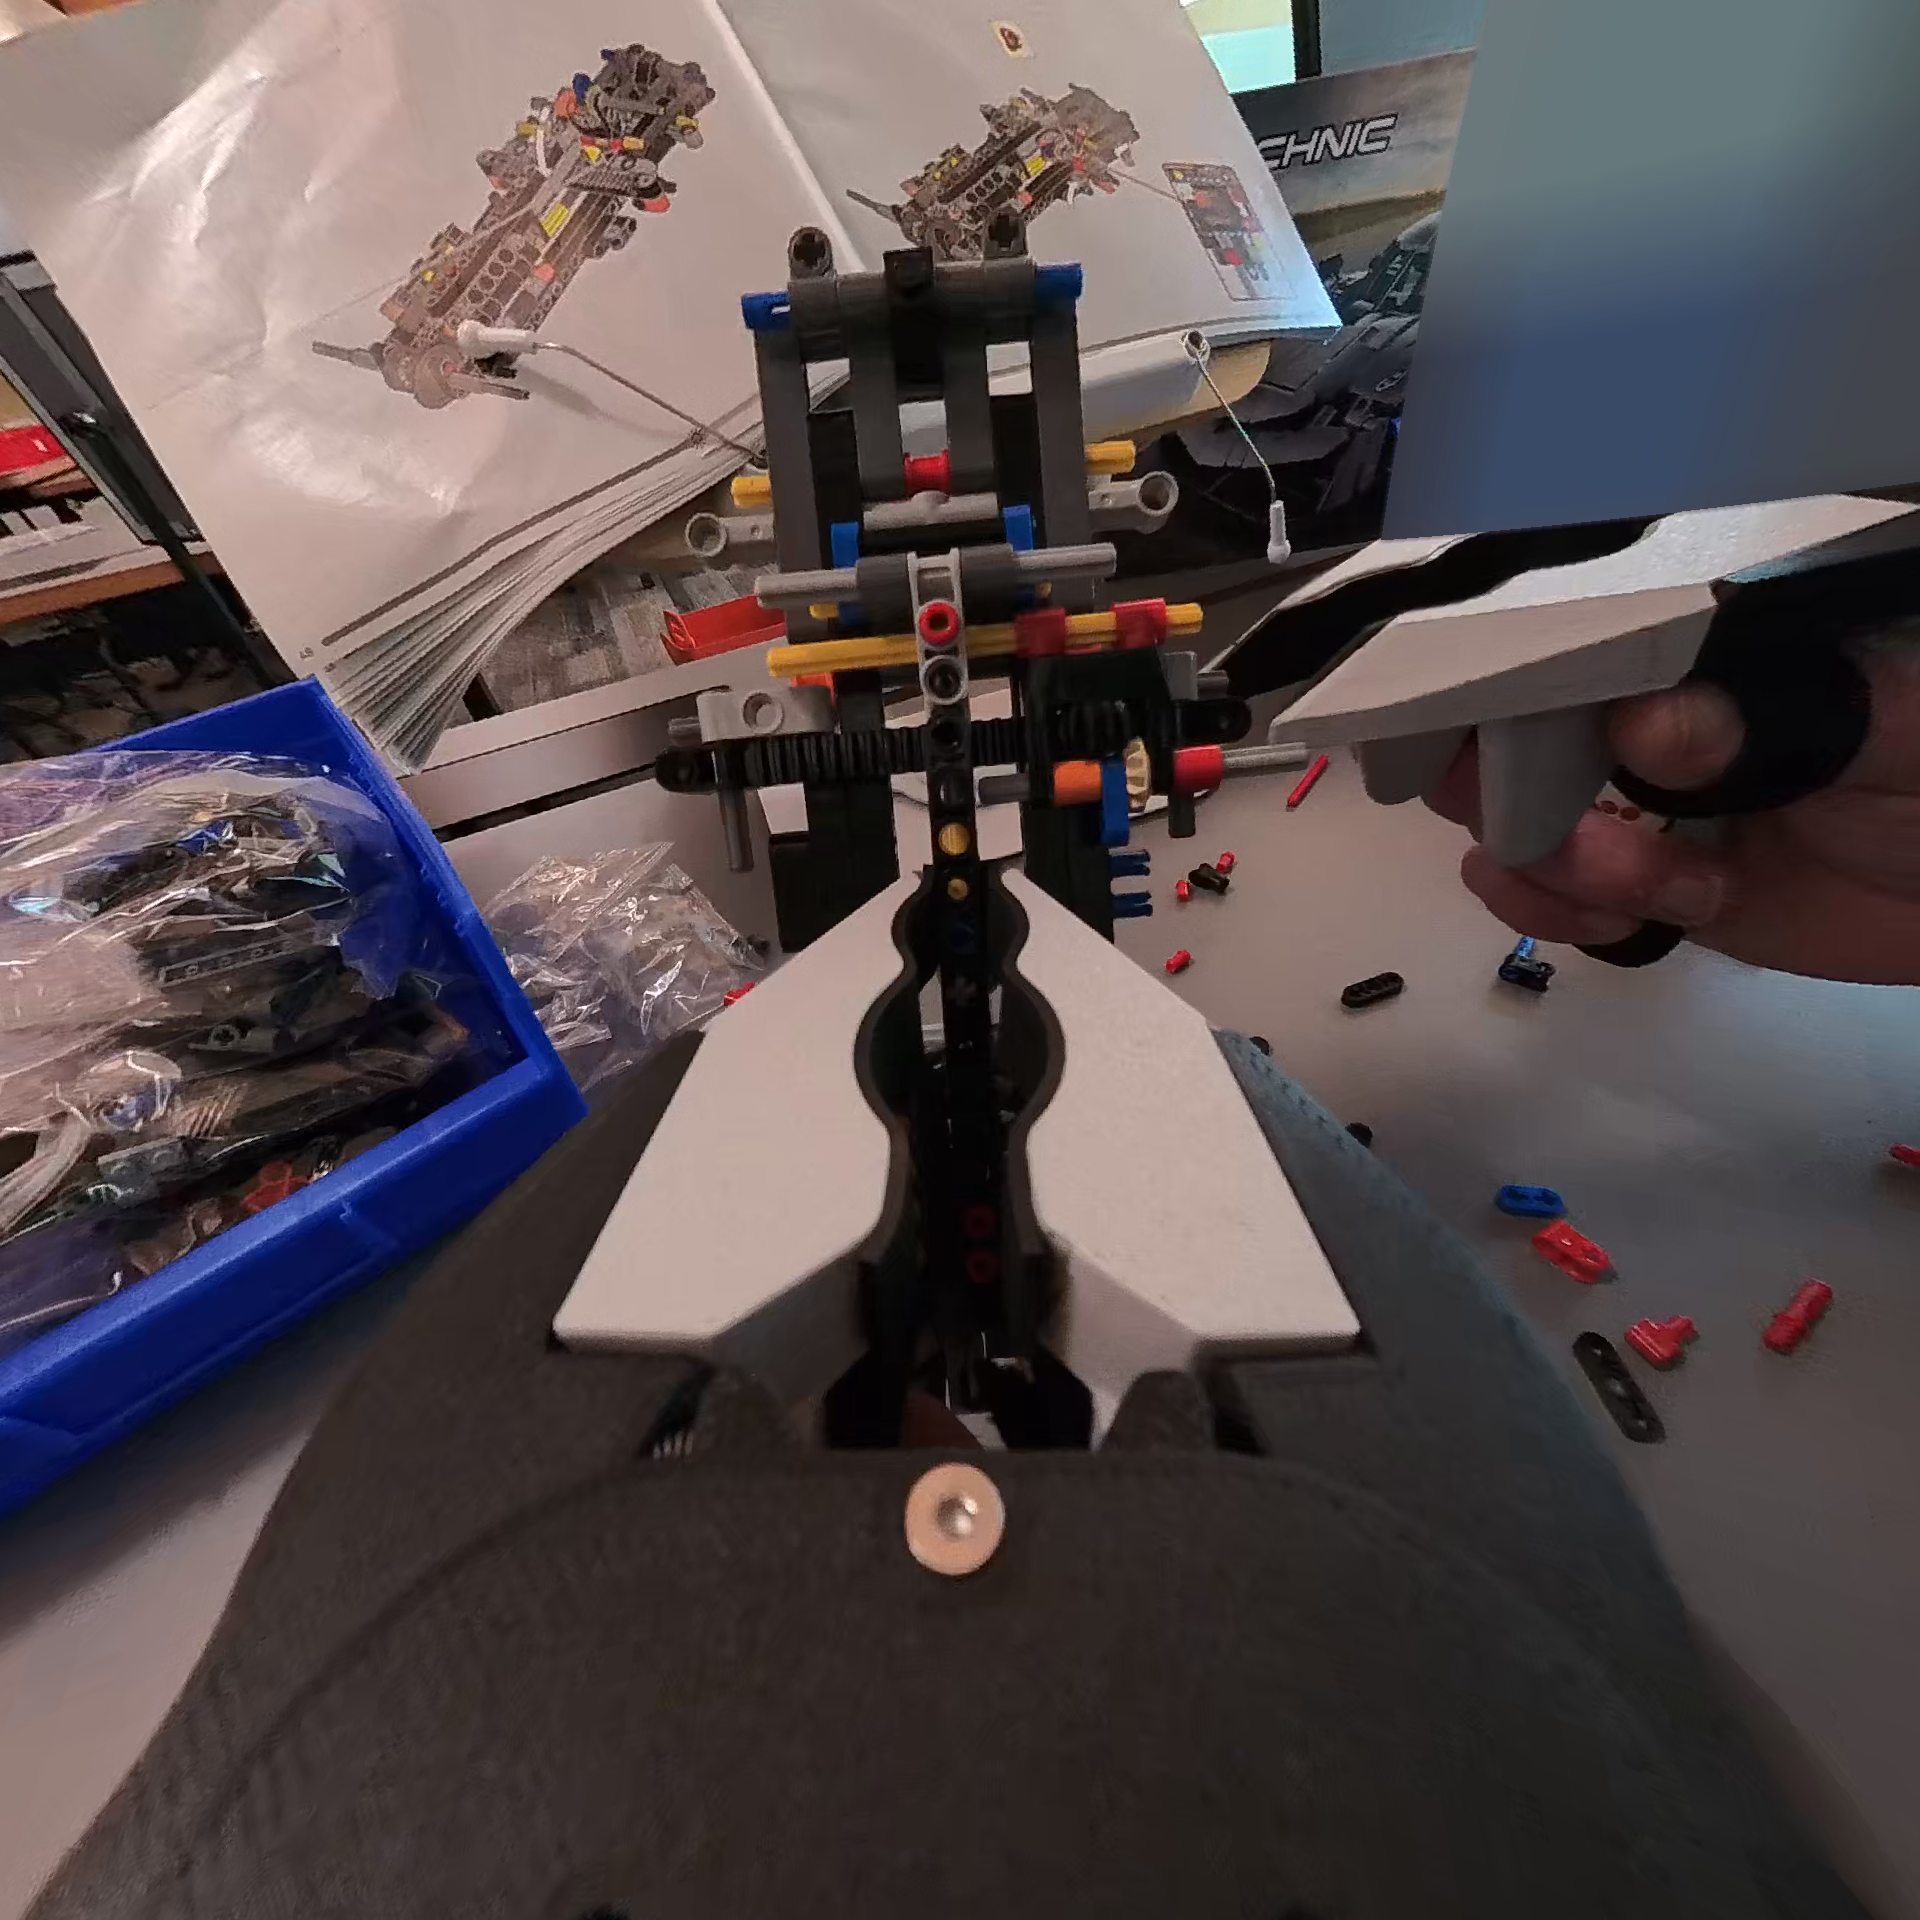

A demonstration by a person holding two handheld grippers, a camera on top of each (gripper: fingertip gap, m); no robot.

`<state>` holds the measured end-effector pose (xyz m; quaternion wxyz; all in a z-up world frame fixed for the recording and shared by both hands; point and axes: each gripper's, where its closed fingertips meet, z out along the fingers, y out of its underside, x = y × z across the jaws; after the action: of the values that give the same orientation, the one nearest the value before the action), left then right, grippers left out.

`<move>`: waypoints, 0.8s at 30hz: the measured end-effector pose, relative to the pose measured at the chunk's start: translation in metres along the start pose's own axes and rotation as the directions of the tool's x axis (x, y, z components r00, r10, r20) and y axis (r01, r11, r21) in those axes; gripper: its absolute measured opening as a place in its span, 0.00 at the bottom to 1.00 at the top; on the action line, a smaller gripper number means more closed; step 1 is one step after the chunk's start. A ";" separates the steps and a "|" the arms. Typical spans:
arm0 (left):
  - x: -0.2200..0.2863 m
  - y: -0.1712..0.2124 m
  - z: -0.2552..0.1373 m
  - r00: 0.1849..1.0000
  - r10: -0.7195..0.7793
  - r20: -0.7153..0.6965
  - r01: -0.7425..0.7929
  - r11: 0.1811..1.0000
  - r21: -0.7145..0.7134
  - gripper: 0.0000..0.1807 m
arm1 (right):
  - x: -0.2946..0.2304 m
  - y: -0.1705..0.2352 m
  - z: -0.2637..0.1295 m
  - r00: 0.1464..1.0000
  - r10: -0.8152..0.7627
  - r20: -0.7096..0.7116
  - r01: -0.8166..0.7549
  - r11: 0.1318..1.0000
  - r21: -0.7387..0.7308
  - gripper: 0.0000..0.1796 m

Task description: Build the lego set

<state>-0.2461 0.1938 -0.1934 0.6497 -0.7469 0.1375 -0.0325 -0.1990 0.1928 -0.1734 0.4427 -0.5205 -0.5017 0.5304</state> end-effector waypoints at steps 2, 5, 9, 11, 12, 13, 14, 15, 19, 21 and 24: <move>0.001 0.000 0.000 1.000 0.006 -0.001 -0.006 1.000 0.002 0.03 | -0.001 0.001 0.001 1.000 0.001 0.002 -0.001 1.000 -0.008 0.09; 0.002 -0.001 0.001 1.000 0.013 0.000 -0.013 1.000 0.002 0.03 | -0.001 0.003 0.001 1.000 0.004 0.002 -0.004 1.000 -0.019 0.07; 0.001 -0.002 0.000 1.000 0.025 0.016 -0.025 1.000 0.006 0.03 | 0.002 0.008 0.002 1.000 0.023 -0.002 -0.023 0.999 -0.039 0.06; 0.000 -0.002 0.000 0.999 0.032 0.037 -0.032 0.999 0.001 0.03 | 0.003 0.011 0.002 0.999 0.035 -0.001 -0.035 0.998 -0.056 0.07; -0.002 -0.001 0.000 0.998 0.036 0.051 -0.035 0.999 -0.008 0.03 | 0.003 0.013 0.002 0.999 0.037 0.000 -0.037 0.997 -0.066 0.07; -0.003 0.000 0.001 0.997 0.042 0.065 -0.041 0.999 -0.014 0.03 | 0.003 0.015 0.003 0.999 0.042 0.004 -0.041 0.996 -0.077 0.07; -0.004 0.000 0.001 0.996 0.048 0.075 -0.047 0.999 -0.018 0.03 | 0.003 0.017 0.003 0.999 0.051 0.006 -0.051 0.995 -0.088 0.07; -0.005 0.000 0.001 0.995 0.051 0.087 -0.049 0.999 -0.022 0.03 | 0.002 0.019 0.004 0.998 0.062 0.013 -0.060 0.993 -0.097 0.07; -0.007 0.004 0.002 0.990 0.063 0.127 -0.057 0.997 -0.052 0.03 | -0.004 0.019 0.006 0.995 0.084 0.054 -0.079 0.993 -0.090 0.05; -0.006 0.005 0.003 0.983 0.111 0.145 -0.101 0.992 -0.071 0.03 | -0.005 0.018 0.006 0.992 0.106 0.062 -0.101 0.992 -0.078 0.04; -0.001 0.003 0.005 0.975 0.159 0.158 -0.149 0.986 -0.072 0.03 | -0.005 0.018 0.007 0.987 0.145 0.075 -0.140 0.988 -0.071 0.03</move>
<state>-0.2464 0.1984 -0.1972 0.6366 -0.7533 0.1424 0.0833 -0.2044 0.1855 -0.1912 0.3660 -0.5475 -0.4977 0.5645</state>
